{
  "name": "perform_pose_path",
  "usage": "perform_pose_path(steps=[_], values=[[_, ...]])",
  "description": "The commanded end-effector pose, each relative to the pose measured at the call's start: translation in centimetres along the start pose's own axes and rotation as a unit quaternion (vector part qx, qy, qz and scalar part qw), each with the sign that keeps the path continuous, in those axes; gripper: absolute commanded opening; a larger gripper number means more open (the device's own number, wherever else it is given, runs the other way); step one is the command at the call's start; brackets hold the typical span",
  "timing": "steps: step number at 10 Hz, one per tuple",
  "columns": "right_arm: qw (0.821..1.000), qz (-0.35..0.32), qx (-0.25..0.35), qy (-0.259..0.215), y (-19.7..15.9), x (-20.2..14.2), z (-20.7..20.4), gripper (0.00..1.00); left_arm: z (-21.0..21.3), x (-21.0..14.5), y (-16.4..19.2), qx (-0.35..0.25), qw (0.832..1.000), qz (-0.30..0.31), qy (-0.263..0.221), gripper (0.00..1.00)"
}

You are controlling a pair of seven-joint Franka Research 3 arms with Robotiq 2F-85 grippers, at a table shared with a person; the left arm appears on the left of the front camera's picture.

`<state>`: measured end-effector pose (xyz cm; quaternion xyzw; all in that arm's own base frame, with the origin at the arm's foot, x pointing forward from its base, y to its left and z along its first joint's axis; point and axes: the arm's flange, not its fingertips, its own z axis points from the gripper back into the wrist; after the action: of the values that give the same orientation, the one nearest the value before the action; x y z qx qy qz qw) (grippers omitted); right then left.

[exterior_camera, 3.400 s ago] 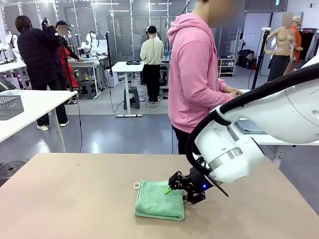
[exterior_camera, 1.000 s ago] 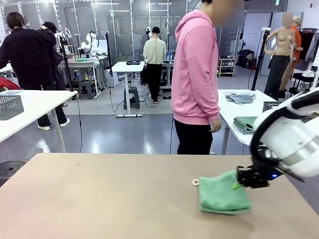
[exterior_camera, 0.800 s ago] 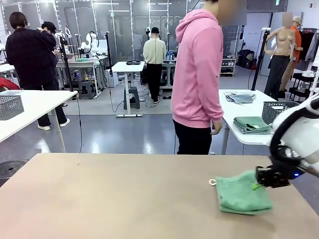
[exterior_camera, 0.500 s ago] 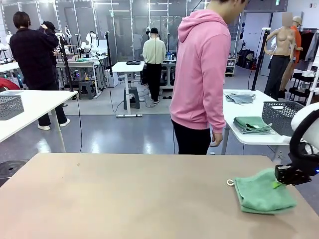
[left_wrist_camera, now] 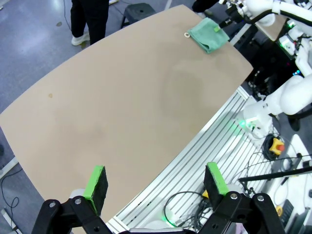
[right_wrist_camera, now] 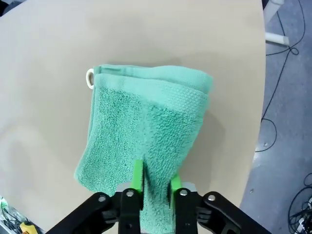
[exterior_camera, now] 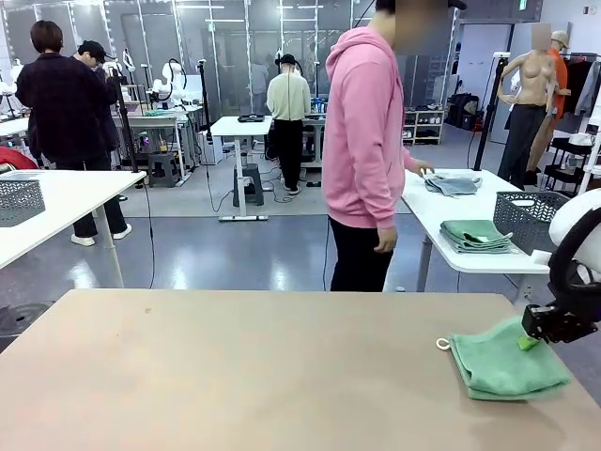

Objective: Fold the towels and place them in the basket.
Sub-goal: Place the folded Towel with hook on the right side of the table.

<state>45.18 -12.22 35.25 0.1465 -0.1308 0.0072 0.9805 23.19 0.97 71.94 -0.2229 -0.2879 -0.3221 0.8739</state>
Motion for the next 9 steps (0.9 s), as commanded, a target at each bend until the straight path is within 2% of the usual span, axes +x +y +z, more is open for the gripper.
perform_pose_path(steps=[1, 2, 3, 5, 6, 7, 8, 9], values=[[1.0, -0.013, -0.024, 0.003, 0.9, 0.0, 0.6, 0.75, 0.0, 0.0, -0.1, -0.009, 1.0, -0.011, -0.002, 1.0], [0.999, -0.016, -0.033, 0.003, 1.1, -0.2, 0.9, 0.86, 0.0, 0.0, -0.1, -0.009, 1.0, -0.011, -0.002, 1.0], [0.999, -0.024, -0.045, -0.003, 1.5, -0.5, 1.5, 1.0, 0.0, 0.0, -0.1, -0.009, 1.0, -0.011, -0.002, 1.0], [0.998, -0.022, -0.055, -0.01, 2.7, -0.8, 2.7, 1.0, 0.0, 0.0, -0.1, -0.009, 1.0, -0.011, -0.002, 1.0], [0.998, -0.023, -0.06, -0.011, 3.3, -0.9, 2.8, 0.94, 0.0, 0.0, -0.1, -0.009, 1.0, -0.011, -0.002, 1.0], [0.998, -0.023, -0.06, -0.012, 3.8, -0.9, 2.8, 1.0, 0.0, 0.0, -0.1, -0.009, 1.0, -0.011, -0.002, 1.0], [0.998, -0.024, -0.061, -0.01, 4.3, -0.8, 2.7, 1.0, 0.0, 0.0, -0.1, -0.009, 1.0, -0.011, -0.002, 1.0], [0.999, -0.014, -0.046, -0.009, 2.6, -0.5, 2.9, 1.0, 0.0, 0.0, -0.1, -0.009, 1.0, -0.011, -0.002, 1.0]])
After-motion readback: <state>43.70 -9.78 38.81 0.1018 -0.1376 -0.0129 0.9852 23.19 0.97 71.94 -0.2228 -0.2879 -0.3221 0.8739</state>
